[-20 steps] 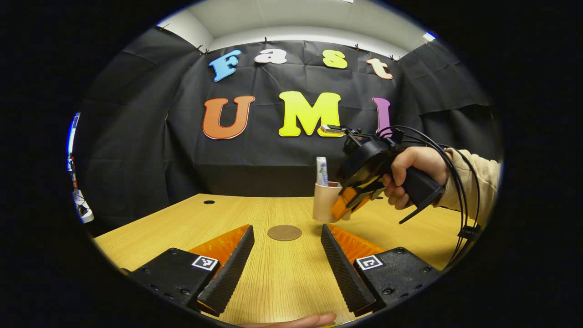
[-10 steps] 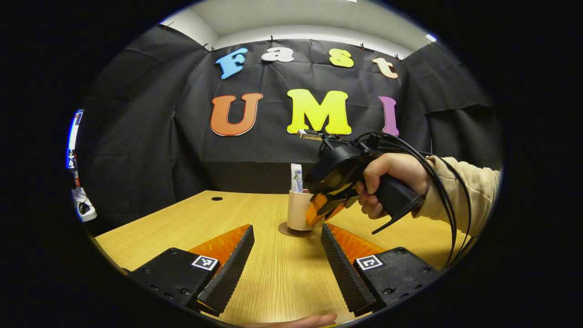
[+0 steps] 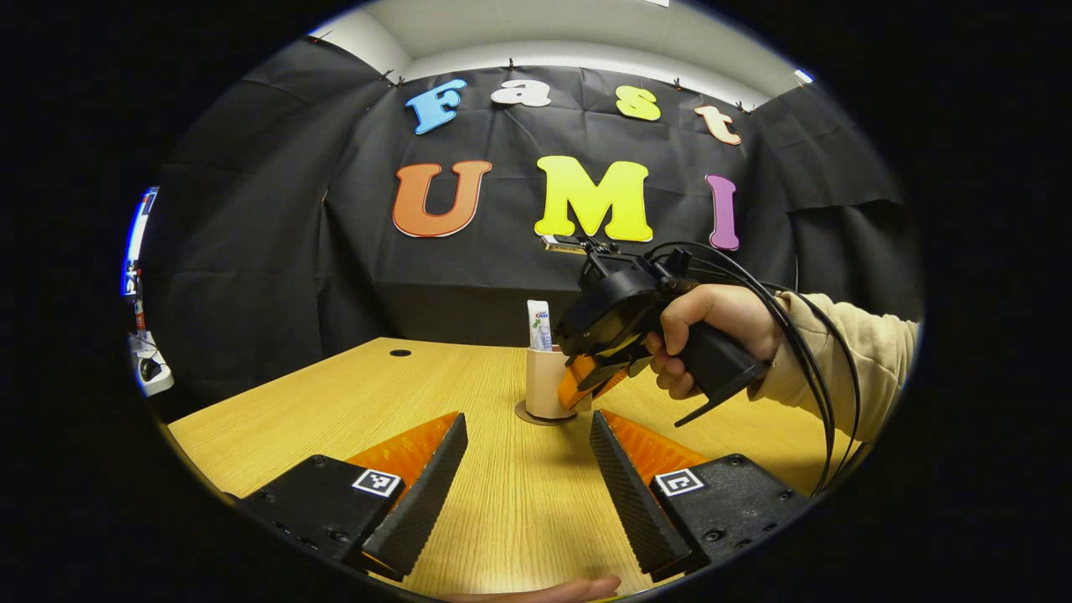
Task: Put the toothbrush and toothpaste on the desktop into the cup, then pick up the cup and place it on the coaster on the desktop.
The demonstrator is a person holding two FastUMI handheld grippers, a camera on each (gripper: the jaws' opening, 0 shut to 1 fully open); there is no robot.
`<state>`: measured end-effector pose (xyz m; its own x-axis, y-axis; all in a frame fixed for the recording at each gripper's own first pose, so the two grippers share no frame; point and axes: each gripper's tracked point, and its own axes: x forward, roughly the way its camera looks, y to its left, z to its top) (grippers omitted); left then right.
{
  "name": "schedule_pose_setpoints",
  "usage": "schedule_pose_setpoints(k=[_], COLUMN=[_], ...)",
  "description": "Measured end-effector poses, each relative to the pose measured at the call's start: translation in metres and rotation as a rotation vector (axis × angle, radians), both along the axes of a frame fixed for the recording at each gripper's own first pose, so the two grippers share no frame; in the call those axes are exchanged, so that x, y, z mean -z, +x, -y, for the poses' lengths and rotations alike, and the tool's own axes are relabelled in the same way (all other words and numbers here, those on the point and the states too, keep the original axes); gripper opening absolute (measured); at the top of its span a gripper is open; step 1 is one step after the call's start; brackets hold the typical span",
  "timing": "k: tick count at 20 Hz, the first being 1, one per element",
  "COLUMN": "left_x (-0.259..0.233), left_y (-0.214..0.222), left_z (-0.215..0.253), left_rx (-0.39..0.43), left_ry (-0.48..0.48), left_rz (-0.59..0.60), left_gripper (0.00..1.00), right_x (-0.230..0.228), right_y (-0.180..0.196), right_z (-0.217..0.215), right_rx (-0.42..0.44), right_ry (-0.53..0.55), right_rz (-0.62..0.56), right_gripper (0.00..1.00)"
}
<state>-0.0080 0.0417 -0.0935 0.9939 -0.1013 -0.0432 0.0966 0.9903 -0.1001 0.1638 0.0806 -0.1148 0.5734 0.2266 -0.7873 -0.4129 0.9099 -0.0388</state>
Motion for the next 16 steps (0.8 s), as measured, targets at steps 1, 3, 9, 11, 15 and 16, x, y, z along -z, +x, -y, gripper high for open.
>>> schedule_pose_setpoints(k=[1, 3, 9, 11, 15, 16], left_x=[0.000, -0.001, 0.001, 0.002, 0.001, 0.000], left_y=[0.000, -0.001, 0.001, 0.002, 0.002, 0.002], left_z=[0.001, 0.002, 0.000, 0.002, 0.006, 0.008], left_rx=[0.000, 0.003, -0.007, -0.009, -0.010, -0.009], left_ry=[0.000, 0.008, 0.041, 0.042, 0.067, 0.069], left_rz=[-0.001, 0.003, 0.003, -0.001, 0.002, 0.002], left_gripper=[0.94, 0.94, 0.94, 0.94, 0.94, 0.94], right_x=[0.000, 0.001, -0.015, -0.020, -0.029, -0.032], right_y=[0.001, 0.000, 0.002, -0.001, -0.019, -0.020], right_z=[-0.001, 0.001, -0.002, 0.000, 0.003, 0.006], right_rx=[-0.001, 0.003, -0.014, -0.019, -0.025, -0.024], right_ry=[0.005, 0.019, 0.100, 0.108, 0.144, 0.151], right_rz=[-0.002, -0.004, -0.008, 0.029, 0.031, 0.047], right_gripper=[0.05, 0.10, 0.27, 0.30, 0.50, 0.52])
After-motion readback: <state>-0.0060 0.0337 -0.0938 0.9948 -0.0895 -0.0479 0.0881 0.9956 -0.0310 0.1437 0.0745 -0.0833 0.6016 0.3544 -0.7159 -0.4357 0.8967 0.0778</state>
